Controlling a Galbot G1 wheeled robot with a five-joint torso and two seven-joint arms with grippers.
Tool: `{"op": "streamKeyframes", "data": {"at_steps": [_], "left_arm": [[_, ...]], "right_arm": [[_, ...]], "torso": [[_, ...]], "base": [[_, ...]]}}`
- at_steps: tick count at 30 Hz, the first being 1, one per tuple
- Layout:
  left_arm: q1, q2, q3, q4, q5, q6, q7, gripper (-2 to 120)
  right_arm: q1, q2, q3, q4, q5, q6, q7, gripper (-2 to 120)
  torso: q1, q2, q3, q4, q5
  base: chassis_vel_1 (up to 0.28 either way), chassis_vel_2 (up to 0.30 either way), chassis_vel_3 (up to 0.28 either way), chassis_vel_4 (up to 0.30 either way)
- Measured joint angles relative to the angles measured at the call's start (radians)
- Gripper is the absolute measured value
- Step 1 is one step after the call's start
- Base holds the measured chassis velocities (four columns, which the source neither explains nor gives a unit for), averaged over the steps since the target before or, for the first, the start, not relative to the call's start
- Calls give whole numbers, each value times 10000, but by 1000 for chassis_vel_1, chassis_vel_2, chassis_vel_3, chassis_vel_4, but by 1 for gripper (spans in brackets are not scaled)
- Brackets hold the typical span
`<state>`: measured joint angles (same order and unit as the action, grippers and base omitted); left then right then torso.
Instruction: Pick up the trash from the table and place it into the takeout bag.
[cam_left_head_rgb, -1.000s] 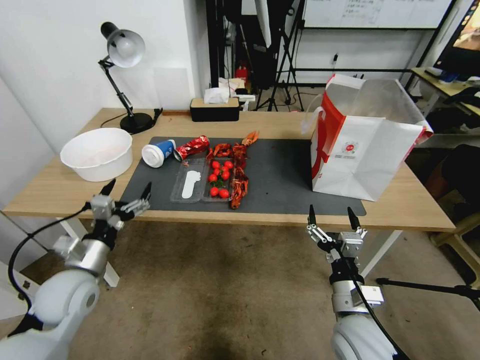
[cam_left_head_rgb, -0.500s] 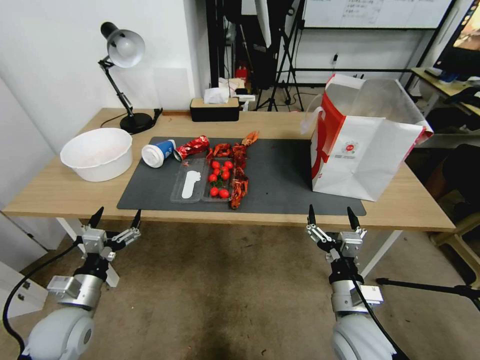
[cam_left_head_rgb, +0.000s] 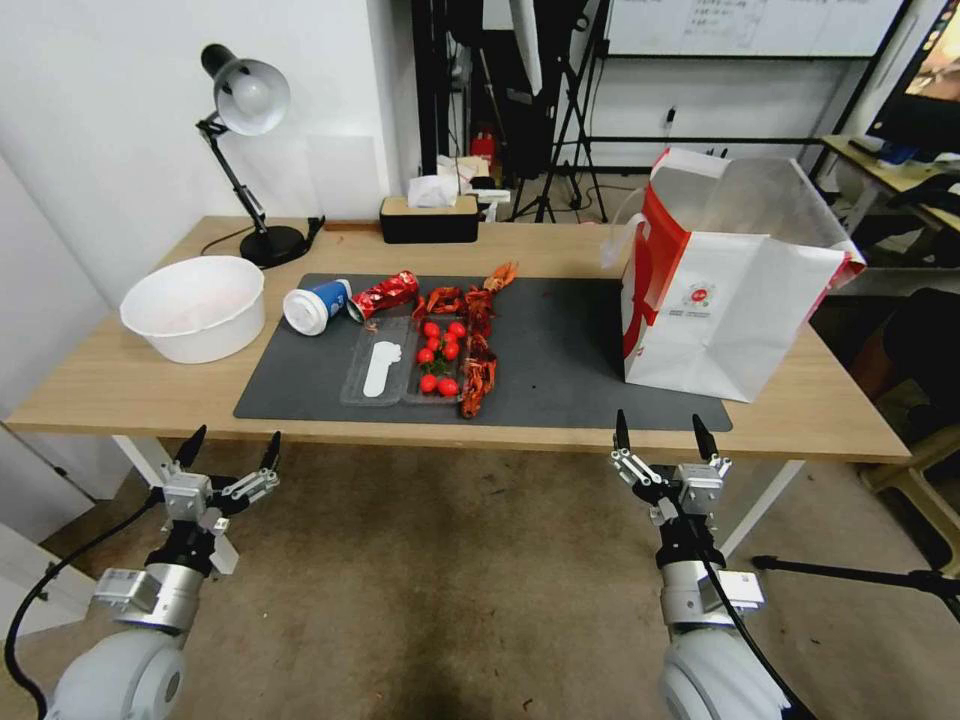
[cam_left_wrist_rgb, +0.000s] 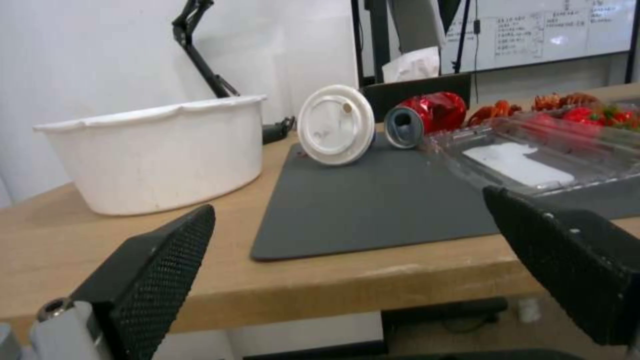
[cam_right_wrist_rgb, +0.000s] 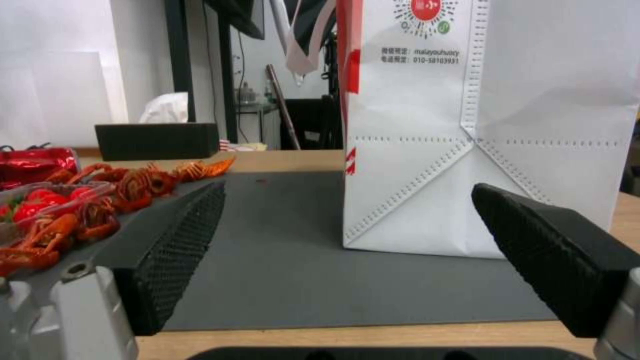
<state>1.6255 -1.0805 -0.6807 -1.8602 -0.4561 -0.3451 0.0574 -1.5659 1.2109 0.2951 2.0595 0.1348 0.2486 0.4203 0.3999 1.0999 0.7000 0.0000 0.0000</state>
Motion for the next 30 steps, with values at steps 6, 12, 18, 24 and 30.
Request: {"op": "streamKeyframes", "data": {"at_steps": [6, 12, 18, 24, 30], "left_arm": [[-488, 185, 197, -50, -41, 254, -38, 100], [-1651, 642, 758, -86, -218, 1027, -358, 100], [-3286, 1211, 1625, 262, -600, 1598, -557, 100], [-4406, 1603, 2482, 807, -1190, 2051, -584, 100], [-5992, 2102, 3652, 2053, -1885, 2412, -524, 100]], "right_arm": [[-38, 5, -5, -5, -17, 0, 5, 95], [-172, 35, -20, 13, -68, -4, 49, 100], [-358, 78, -55, 25, -176, -8, 139, 100], [-453, 123, -120, 25, -255, -28, 187, 100], [-503, 173, -161, 22, -305, -54, 214, 100]], "torso": [[0, 0, 0, 0, 1], [1, 0, 1, -1, 0], [1, 0, 1, -2, 2], [1, 0, 1, 1, 0], [2, 0, 1, 0, 0]], "base": [[0, 0, 0, 0], [0, 0, 0, 0], [0, 0, 0, 0], [0, 0, 0, 0], [0, 0, 0, 0]]}}
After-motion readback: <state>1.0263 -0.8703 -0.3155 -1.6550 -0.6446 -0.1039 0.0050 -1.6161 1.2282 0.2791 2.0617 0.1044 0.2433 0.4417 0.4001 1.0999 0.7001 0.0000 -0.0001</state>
